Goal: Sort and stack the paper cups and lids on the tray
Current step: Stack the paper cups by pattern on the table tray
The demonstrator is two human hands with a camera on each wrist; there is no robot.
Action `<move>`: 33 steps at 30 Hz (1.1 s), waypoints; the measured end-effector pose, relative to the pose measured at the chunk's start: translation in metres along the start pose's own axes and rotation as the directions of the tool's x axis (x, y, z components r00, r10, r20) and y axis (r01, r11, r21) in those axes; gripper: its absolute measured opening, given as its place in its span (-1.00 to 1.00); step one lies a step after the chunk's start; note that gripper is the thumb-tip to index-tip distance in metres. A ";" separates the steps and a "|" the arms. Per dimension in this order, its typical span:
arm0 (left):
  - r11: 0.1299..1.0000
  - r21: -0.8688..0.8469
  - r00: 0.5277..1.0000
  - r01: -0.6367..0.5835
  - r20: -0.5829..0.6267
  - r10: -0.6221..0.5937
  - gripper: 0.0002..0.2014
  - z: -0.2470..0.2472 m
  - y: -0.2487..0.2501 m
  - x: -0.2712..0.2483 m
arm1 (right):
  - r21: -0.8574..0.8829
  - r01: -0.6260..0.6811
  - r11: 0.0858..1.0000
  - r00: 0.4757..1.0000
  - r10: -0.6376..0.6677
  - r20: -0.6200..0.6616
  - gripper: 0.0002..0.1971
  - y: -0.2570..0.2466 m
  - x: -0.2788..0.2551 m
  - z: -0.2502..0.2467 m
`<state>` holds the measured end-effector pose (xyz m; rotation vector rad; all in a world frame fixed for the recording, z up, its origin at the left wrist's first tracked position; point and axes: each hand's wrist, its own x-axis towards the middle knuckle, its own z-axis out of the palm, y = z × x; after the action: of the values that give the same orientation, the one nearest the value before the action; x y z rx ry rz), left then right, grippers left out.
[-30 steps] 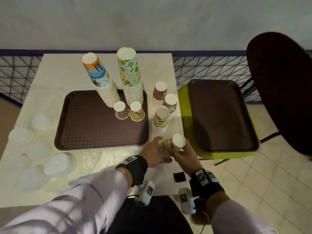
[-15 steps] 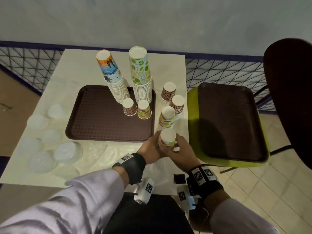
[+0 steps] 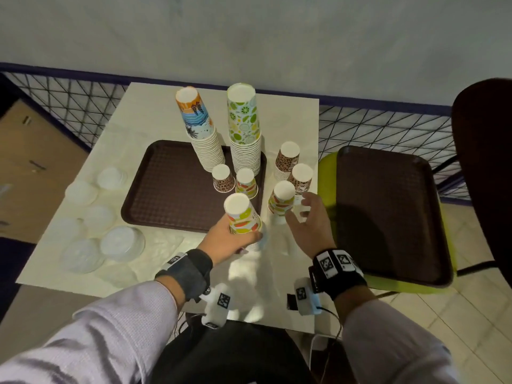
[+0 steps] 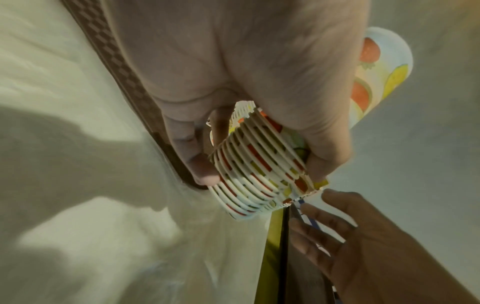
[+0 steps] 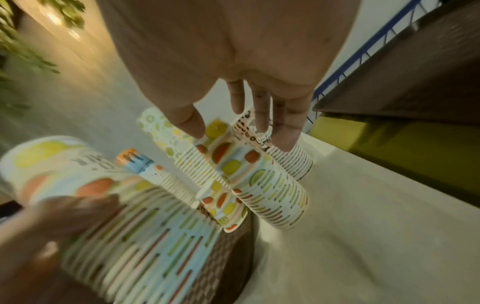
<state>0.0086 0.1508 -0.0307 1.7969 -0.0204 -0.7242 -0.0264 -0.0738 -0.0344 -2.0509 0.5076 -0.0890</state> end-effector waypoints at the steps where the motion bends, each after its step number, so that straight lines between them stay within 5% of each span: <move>1: 1.000 -0.016 1.000 0.003 -0.008 -0.003 -0.36 -0.002 0.000 -0.001 | -0.027 -0.016 0.999 1.000 0.016 0.014 -0.32 0.002 0.006 0.005; 9: 0.997 -0.076 0.999 0.003 -0.050 -0.007 -0.34 -0.013 -0.003 -0.005 | -0.112 -0.123 0.986 0.992 0.125 0.010 -0.09 0.011 0.025 0.041; 21: 0.995 -0.100 0.997 0.006 -0.071 -0.013 -0.35 -0.029 -0.011 -0.008 | -0.208 0.087 0.974 0.996 -0.093 -0.019 -0.20 0.021 0.011 0.050; 33: 0.992 -0.124 0.992 0.015 -0.123 -0.030 -0.39 -0.037 -0.006 -0.016 | -0.312 0.209 0.927 0.975 -0.172 0.143 -0.18 0.011 0.018 0.062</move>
<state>0.0111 0.1908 -0.0227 1.7238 0.1256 -0.6146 0.0033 -0.0353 -0.0781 -2.4115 0.2618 -0.0037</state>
